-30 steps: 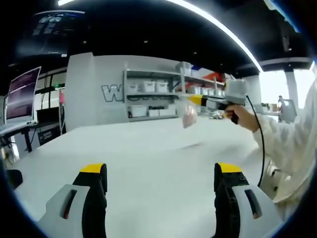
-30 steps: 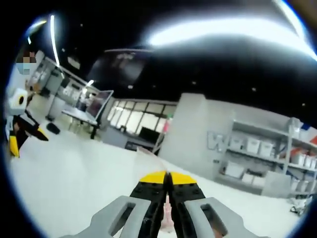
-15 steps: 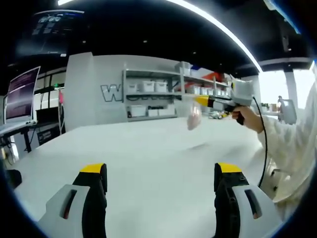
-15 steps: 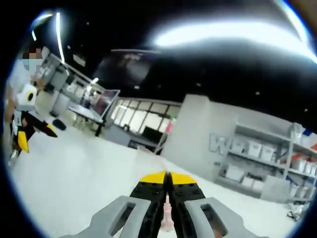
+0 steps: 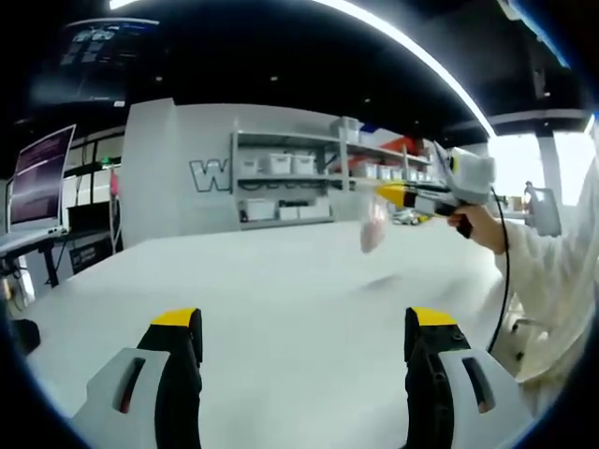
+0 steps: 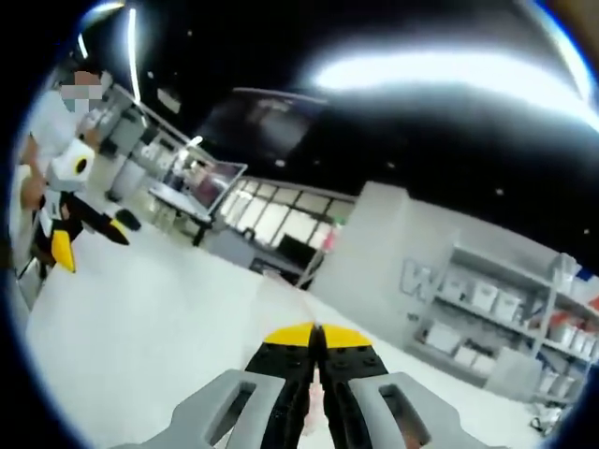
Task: Open the resealable bag by pulling the two sides of the seal apart until the entire bag opening is separated and visibly accessible.
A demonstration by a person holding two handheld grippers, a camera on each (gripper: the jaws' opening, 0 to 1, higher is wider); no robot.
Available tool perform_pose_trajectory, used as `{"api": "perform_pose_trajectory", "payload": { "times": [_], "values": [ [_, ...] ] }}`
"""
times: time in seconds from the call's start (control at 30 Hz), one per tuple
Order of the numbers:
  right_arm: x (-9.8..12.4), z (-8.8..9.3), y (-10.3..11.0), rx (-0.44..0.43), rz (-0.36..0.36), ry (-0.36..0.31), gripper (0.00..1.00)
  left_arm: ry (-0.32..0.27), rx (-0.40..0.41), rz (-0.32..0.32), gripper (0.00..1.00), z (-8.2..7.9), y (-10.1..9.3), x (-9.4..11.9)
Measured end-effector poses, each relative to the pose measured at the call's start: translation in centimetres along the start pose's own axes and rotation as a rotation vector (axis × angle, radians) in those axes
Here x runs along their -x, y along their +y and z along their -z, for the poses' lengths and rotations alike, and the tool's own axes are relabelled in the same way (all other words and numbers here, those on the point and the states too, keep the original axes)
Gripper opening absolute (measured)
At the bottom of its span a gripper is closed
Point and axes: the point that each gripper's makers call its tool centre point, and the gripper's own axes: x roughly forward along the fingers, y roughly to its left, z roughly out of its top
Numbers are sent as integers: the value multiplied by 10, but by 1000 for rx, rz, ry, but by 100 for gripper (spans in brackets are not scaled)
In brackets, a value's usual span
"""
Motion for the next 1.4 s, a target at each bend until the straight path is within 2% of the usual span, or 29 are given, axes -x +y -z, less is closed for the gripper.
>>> {"api": "perform_pose_trajectory", "payload": {
  "times": [0.23,0.37,0.6,0.9,1.2,1.4],
  "values": [
    [6,-4,9,25,-20,-3,0,0,-2,3,89,0,-2,-1],
    [9,-5,13,66,-27,0,0,3,-3,2,89,1,-2,-1],
    [16,-1,36,146,-78,13,0,4,-3,-1,89,2,-2,-1],
    [19,2,47,142,-108,17,0,4,0,0,89,4,-3,-2],
    [23,9,72,171,-167,39,0,9,2,-3,89,7,-2,-3],
    [40,13,101,177,-239,58,0,10,5,-8,89,9,0,-2]
  ]
}}
